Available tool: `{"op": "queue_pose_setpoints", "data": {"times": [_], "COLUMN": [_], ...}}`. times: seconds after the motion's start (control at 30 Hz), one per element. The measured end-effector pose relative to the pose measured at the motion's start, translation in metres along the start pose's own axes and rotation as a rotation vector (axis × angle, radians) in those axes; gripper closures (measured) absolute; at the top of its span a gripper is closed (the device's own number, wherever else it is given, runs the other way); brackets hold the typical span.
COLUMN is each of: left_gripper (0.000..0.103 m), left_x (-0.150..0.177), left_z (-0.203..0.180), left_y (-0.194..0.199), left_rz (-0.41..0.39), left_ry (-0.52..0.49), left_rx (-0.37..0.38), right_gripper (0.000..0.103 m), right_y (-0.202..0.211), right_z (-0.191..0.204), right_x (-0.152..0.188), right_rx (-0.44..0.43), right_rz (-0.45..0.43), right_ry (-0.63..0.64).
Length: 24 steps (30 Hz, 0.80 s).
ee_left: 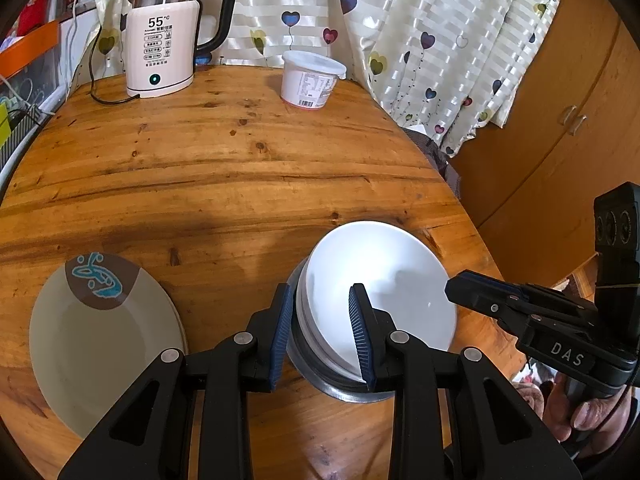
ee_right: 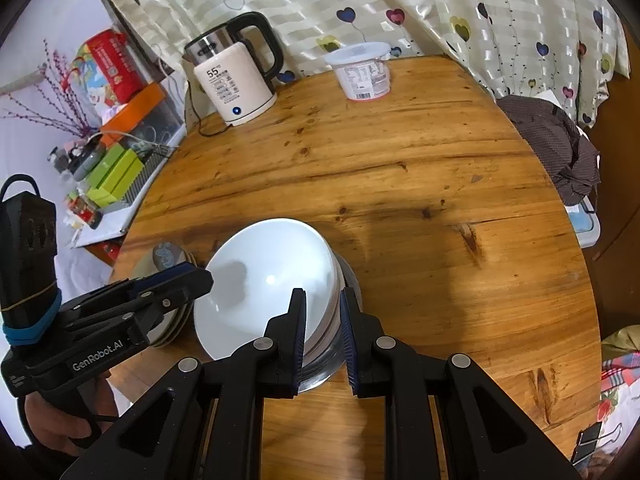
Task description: Organize plates and bowls
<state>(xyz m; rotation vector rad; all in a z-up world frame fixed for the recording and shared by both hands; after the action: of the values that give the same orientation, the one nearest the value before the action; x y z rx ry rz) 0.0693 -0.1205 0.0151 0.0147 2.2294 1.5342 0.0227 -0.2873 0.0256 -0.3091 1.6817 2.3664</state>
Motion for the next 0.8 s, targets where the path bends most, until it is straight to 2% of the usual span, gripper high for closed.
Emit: {"op": "queue_pose_setpoints", "data": {"times": [0.27,0.8], "left_gripper": [0.073,0.073], "left_x": [0.002,0.005], "left_z": [-0.001,-0.002], "left_y": [-0.001,-0.005], "left_rz": [0.002,0.010], "left_ry": [-0.010,0.004], "left_rx": [0.041,0.052], "right_gripper": [0.087,0.088], "right_y": [-0.005,-0.016], "right_z": [0.001,-0.006], "right_x": [0.000,0.001], "right_rx": [-0.010,-0.021], "right_rz": [0.003,0.024], "right_ry": [0.009,-0.009]}}
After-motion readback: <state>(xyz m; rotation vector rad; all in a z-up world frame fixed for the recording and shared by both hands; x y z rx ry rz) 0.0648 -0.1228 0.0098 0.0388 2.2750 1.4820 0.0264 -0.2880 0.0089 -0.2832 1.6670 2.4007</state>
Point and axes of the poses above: each gripper's, at about its wrist camera, not at the fingertips, and y roughly against the way its jaws point, z to its left, x to its underside, the point moved 1 cm from there along -y, roughly the way its jaws point, and after that the axes turned 15 degrees about z, right-handed, at the moved point
